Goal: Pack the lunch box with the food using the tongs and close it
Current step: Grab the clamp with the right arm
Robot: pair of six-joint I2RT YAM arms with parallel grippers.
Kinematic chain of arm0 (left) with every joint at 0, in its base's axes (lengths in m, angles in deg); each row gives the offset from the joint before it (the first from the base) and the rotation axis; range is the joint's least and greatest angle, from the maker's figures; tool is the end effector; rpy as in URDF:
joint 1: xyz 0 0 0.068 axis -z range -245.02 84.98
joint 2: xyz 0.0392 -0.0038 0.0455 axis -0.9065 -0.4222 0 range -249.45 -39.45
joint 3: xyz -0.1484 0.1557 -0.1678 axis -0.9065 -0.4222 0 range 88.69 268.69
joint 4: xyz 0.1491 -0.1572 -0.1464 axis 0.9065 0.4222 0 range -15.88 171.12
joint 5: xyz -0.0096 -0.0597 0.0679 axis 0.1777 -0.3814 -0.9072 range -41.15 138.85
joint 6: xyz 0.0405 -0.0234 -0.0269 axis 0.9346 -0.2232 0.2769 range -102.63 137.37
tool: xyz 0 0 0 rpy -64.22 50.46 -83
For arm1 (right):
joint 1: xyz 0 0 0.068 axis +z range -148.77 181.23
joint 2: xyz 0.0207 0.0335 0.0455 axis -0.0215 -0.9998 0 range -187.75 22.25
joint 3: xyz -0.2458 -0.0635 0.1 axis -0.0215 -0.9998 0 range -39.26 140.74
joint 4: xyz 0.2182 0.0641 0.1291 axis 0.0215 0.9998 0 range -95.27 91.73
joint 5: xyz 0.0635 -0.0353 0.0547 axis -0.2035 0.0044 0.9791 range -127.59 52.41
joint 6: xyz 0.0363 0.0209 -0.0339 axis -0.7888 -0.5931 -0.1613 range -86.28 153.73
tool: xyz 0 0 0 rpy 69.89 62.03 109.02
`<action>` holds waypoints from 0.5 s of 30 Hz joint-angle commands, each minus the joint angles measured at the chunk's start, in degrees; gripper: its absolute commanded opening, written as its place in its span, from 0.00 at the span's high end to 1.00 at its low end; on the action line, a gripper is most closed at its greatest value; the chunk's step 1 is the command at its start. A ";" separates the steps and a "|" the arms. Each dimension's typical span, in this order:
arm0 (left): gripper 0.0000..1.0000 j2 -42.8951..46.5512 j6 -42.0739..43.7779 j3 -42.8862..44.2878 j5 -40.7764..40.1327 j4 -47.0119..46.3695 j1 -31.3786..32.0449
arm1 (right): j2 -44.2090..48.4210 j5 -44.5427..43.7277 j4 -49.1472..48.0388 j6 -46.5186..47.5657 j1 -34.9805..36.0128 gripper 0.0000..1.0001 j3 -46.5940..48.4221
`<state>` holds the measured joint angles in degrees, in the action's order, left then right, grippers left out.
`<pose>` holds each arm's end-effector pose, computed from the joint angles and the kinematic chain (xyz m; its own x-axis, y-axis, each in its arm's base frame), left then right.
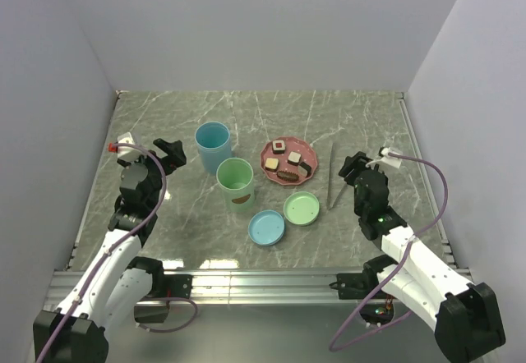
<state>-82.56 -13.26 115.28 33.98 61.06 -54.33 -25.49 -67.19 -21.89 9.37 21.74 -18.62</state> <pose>0.1859 -0.0258 0.2752 -0.0141 -0.4985 -0.8668 -0.0925 0.8638 -0.4953 0.1852 0.0505 0.2317 -0.0931 0.3481 -0.9328 0.2073 0.9232 0.3238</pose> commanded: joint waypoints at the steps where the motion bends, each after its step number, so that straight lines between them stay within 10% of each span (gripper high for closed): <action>1: 0.02 1.28 1.01 0.66 0.81 -2.32 0.02 | 0.46 -2.30 -0.52 0.37 0.67 0.38 2.21; 15: 0.01 -0.48 1.45 1.45 3.80 -1.88 0.02 | -8.57 -5.11 10.28 -4.28 1.20 0.36 9.31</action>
<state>-82.56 -13.22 115.28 35.55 61.06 -54.33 -30.85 -69.66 -16.10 7.81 22.31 -13.99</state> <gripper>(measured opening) 0.990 0.643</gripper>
